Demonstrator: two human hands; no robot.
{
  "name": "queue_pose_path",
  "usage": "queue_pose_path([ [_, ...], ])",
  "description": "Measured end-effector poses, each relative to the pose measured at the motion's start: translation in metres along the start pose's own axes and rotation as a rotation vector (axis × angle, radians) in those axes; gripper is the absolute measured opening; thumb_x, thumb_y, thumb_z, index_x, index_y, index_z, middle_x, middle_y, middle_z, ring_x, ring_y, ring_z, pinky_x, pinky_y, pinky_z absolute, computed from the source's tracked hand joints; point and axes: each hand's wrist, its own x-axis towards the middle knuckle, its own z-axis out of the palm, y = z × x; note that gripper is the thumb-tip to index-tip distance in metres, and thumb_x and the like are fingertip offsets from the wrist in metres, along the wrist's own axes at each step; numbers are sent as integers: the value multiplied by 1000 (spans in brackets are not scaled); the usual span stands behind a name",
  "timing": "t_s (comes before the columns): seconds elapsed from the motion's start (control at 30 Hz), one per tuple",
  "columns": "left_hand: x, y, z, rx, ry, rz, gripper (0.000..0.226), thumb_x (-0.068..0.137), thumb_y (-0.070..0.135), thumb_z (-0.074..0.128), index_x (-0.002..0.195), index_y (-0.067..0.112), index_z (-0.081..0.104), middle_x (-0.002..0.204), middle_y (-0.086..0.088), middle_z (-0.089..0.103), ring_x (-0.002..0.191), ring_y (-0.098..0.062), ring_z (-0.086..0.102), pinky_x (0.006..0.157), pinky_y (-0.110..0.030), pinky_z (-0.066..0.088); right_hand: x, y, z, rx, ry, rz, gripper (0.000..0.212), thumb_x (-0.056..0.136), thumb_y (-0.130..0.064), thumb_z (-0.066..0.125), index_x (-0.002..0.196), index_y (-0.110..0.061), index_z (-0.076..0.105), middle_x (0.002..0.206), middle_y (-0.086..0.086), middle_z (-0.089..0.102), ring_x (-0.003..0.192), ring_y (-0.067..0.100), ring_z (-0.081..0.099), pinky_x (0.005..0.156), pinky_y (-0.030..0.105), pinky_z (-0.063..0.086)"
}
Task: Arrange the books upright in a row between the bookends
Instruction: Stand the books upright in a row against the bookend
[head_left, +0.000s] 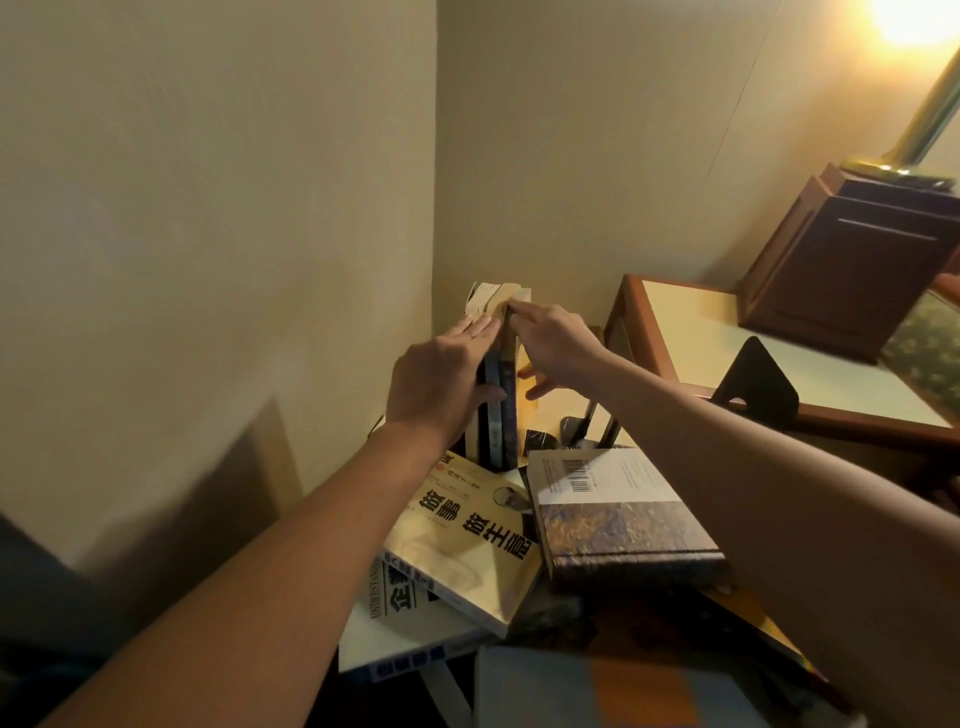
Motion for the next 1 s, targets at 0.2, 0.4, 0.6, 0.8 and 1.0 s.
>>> queue_pose_path([
  [0.2, -7, -7, 3, -37, -57, 38, 91, 81, 63, 66, 154, 18, 36, 159, 1, 36, 148, -19, 30, 107, -43, 44, -7, 13, 4, 33, 89, -46, 49, 105, -36, 45, 153, -33, 36, 147, 10, 49, 92, 22, 69, 60, 41, 63],
  [0.4, -8, 3, 2, -63, -69, 81, 88, 87, 74, 39, 156, 20, 30, 162, 0, 27, 151, -24, 22, 111, -48, 37, -14, 25, -2, 46, 171, -66, 51, 103, -39, 48, 152, -29, 39, 148, 9, 50, 95, 22, 69, 60, 36, 63],
  [0.6, -8, 9, 6, -5, -50, 106, 85, 90, 76, 24, 156, 22, 30, 162, -2, 27, 151, -30, 21, 119, -50, 26, -25, 30, -10, 70, 194, -49, 52, 103, -38, 50, 152, -28, 38, 145, 9, 53, 87, 19, 70, 65, 38, 64],
  [0.8, -21, 15, -1, 25, -67, 85, 76, 95, 66, 40, 157, 25, 26, 165, 1, 18, 153, -26, 13, 122, -51, 18, -43, 30, -13, 45, 194, -53, 55, 102, -39, 51, 154, -26, 35, 146, 10, 52, 83, 18, 71, 70, 43, 63],
  [1.0, -47, 32, -19, -17, -73, -22, 77, 93, 54, 53, 157, 22, 25, 165, 2, 16, 153, -25, 13, 122, -43, 9, -72, 27, -29, 39, 150, -62, 56, 103, -34, 50, 155, -23, 32, 148, 10, 50, 94, 25, 70, 73, 46, 63],
])
